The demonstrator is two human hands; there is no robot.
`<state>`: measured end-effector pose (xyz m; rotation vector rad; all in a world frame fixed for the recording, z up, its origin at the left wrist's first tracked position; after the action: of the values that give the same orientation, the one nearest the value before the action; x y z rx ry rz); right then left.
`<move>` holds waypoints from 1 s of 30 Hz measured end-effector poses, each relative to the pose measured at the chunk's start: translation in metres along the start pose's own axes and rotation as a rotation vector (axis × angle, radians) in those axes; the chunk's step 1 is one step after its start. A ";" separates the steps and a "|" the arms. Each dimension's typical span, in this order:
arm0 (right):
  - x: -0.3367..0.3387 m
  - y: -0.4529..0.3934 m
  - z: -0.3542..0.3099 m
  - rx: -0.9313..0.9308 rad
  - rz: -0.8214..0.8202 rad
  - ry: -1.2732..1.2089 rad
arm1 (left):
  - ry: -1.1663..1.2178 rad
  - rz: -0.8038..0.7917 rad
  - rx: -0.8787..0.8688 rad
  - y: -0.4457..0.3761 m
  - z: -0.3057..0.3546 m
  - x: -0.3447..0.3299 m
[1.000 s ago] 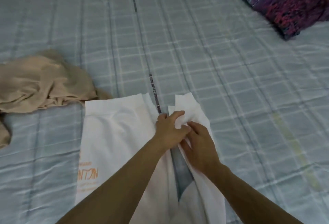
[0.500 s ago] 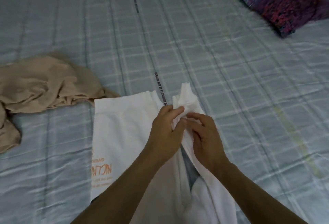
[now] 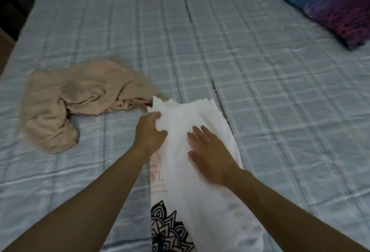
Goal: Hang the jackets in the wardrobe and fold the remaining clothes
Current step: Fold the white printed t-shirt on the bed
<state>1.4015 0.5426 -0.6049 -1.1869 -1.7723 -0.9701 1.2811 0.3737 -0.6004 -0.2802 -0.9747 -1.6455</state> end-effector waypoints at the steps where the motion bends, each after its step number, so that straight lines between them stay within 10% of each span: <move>1: -0.012 0.005 0.003 -0.031 -0.061 0.008 | -0.018 -0.040 0.001 -0.002 -0.013 -0.006; 12: -0.063 0.082 -0.021 -0.080 0.060 0.125 | -0.617 0.180 -0.601 0.076 -0.053 -0.039; 30: -0.103 0.127 -0.022 -0.031 0.006 0.203 | -0.747 -0.034 -0.683 0.147 -0.099 -0.075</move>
<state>1.5528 0.5209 -0.6668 -1.0716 -1.5974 -1.0785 1.4673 0.3536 -0.6451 -1.4183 -0.9005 -1.9001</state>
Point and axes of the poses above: each hand's wrist, its own y-axis away from the middle knuckle, its own x-axis out of the back of the hand, z = x × y, the point moved 1 cm from there along -y, towards the middle knuckle, and after that the axes turned 11 degrees about x, right-handed, at the moved point
